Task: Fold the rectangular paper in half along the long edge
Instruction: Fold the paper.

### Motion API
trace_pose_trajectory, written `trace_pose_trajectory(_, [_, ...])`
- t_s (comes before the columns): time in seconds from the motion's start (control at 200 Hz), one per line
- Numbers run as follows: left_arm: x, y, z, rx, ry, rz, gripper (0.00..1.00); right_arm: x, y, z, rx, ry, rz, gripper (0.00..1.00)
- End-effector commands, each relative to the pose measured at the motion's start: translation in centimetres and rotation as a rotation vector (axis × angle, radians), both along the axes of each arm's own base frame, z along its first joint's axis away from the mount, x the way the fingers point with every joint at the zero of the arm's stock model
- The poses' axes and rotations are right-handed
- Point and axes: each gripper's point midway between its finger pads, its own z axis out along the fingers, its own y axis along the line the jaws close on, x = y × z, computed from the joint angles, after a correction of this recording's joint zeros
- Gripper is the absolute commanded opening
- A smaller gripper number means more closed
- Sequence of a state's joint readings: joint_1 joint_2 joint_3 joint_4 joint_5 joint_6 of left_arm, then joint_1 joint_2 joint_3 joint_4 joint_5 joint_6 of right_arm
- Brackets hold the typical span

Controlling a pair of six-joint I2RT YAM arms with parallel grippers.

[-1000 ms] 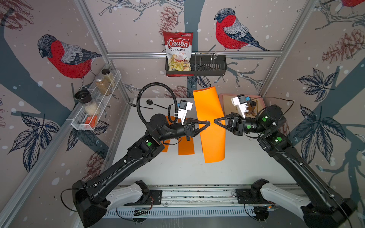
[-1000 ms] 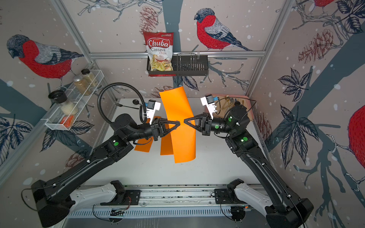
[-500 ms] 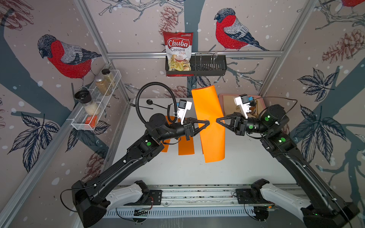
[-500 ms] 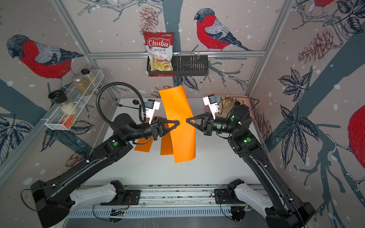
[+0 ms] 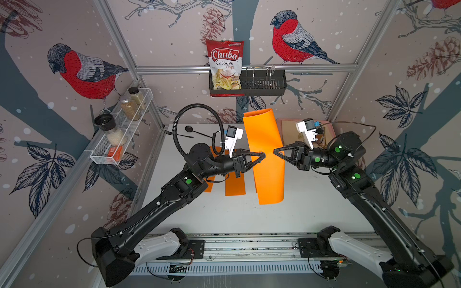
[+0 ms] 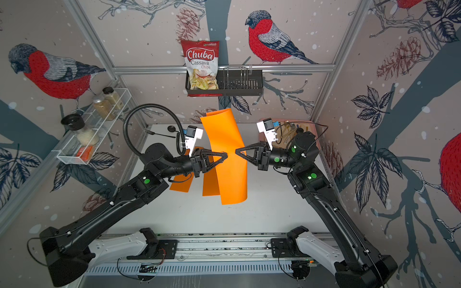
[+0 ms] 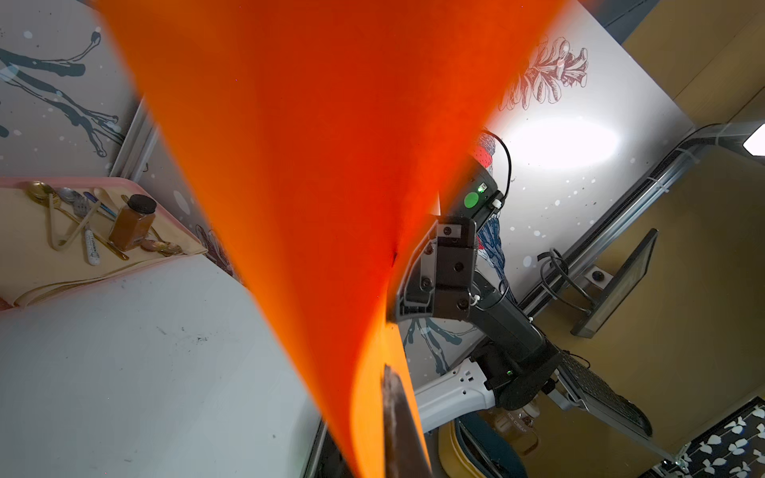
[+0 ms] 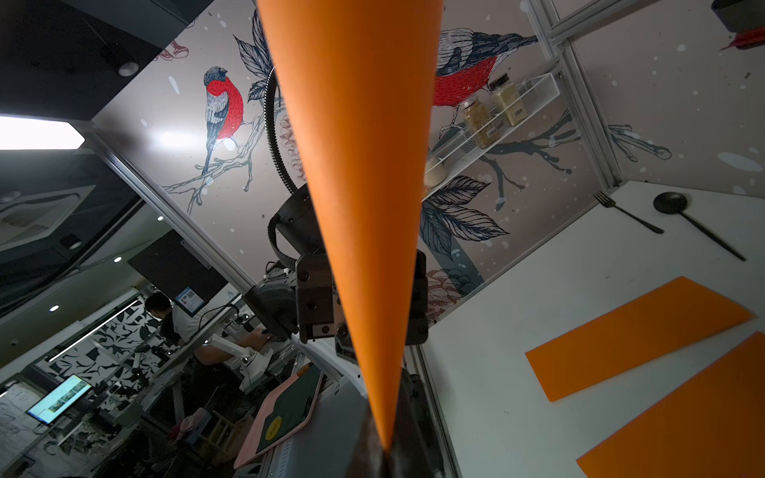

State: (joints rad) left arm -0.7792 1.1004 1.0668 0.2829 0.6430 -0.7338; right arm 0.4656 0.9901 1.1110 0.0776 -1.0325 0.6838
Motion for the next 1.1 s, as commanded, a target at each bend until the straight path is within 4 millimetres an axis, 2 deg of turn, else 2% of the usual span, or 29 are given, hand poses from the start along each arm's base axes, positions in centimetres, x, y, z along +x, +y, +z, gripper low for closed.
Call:
trace_pose_trajectory(0.0, [-0.3, 0.1, 1.2, -0.033, -0.036, -0.005, 0.0, -0.4, 0.0, 0.8, 0.024, -0.04, 0.018, 0.0])
trace_pose_trajectory(0.23, [-0.3, 0.2, 1.2, -0.031, -0.033, 0.007, 0.0, -0.4, 0.0, 0.5, 0.015, -0.034, 0.017, 0.0])
trace_pose_trajectory(0.35, [0.0, 0.2, 1.2, -0.031, -0.029, 0.018, 0.21, -0.5, 0.0, 0.5, 0.013, -0.037, 0.015, 0.0])
trace_pose_trajectory(0.405, [0.0, 0.2, 1.3, -0.033, -0.029, 0.023, 0.25, -0.6, 0.1, 0.5, 0.013, -0.036, 0.016, 0.0])
trace_pose_trajectory(1.091, [-0.2, 0.0, 1.5, -0.048, -0.03, 0.001, 0.25, -0.5, 1.7, 0.8, 0.068, -0.033, 0.013, 0.0])
